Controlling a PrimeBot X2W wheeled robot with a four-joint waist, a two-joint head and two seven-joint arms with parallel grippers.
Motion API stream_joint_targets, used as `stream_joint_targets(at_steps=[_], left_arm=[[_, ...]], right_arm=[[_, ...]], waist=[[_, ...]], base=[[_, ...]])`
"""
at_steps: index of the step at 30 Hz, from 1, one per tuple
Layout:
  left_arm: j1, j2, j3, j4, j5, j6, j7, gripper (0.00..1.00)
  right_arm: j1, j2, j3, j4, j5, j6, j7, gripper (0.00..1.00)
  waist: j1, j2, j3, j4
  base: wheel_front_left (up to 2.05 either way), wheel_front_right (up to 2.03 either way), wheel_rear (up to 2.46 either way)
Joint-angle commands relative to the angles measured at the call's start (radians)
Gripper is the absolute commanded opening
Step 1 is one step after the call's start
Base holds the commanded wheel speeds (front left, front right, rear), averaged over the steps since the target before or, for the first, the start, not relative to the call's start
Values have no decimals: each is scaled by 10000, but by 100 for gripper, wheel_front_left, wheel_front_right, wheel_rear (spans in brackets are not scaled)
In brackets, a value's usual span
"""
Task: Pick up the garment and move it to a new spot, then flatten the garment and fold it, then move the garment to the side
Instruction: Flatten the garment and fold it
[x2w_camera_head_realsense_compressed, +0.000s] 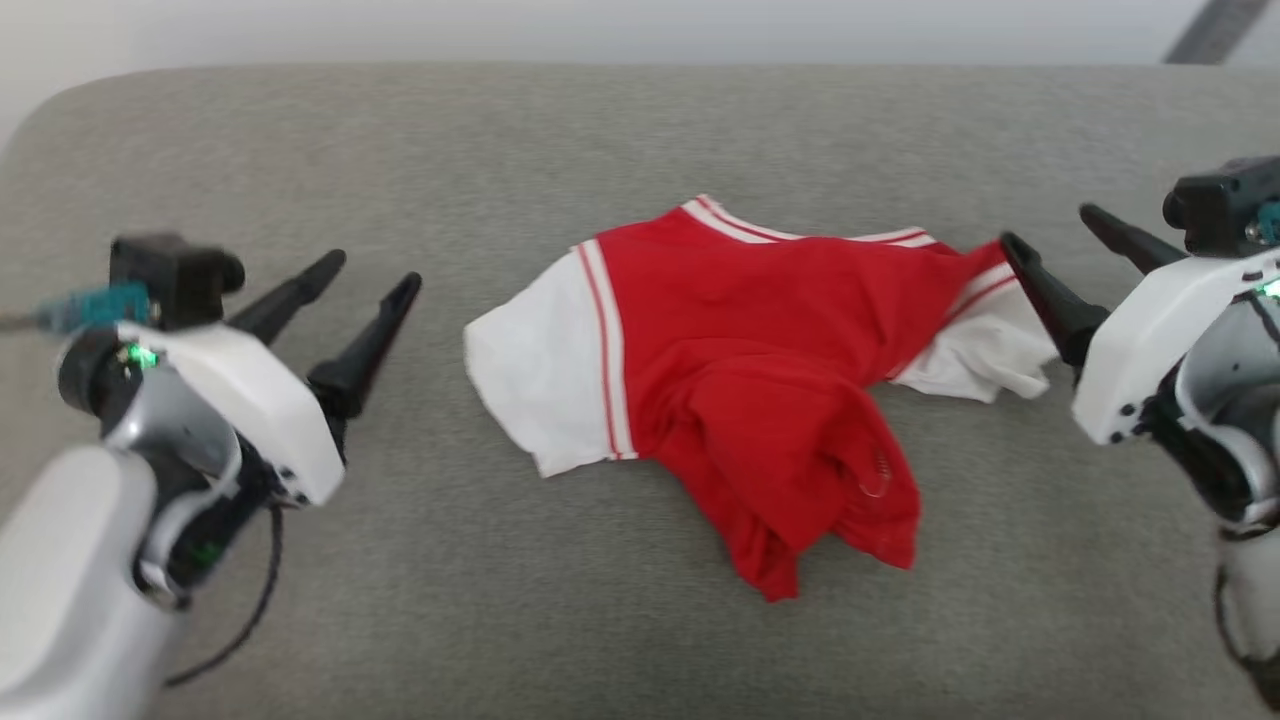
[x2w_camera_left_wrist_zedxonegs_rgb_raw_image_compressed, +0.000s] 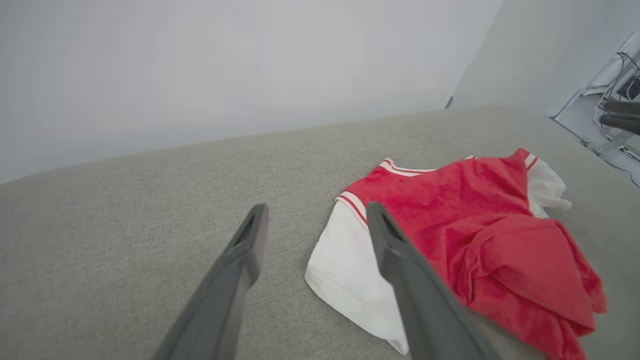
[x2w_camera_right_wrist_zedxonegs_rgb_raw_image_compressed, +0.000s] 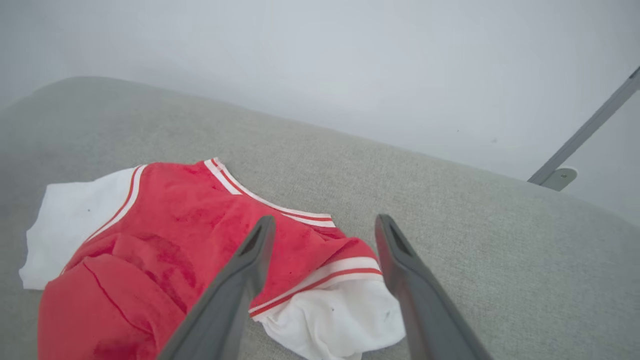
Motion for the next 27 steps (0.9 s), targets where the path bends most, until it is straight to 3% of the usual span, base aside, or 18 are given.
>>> stream_joint_targets(at_steps=[1,6,13,19,27], left_arm=[[-345,150,-134,109,-243,-21,401,100],[-1269,561,-551,645,-829,-21,2055,100],[-2160,714,-934,1575,-1197,139,3981,100],[-2465,892,-1177,2274,-1326,505,5246,100],[-2393,1325,-1411,3082,-1117,1213,6355,100]], right_arm=[[187,287,-150,-244,-247,-3,-385,100],[624,1332,-746,-987,-1233,-3,-1913,100],[1261,2826,-1324,-1569,-2442,-1,-4141,100],[1681,3418,-1459,-1798,-2834,-3,-5473,100],[1991,3607,-1513,-1643,-2641,-3,-5684,100]], waist=[[0,0,47,-356],[0,0,209,-956],[0,0,479,-1761],[0,0,727,-2276],[0,0,1043,-2723]], base=[[0,0,0],[0,0,0],[0,0,0],[0,0,0],[0,0,0]])
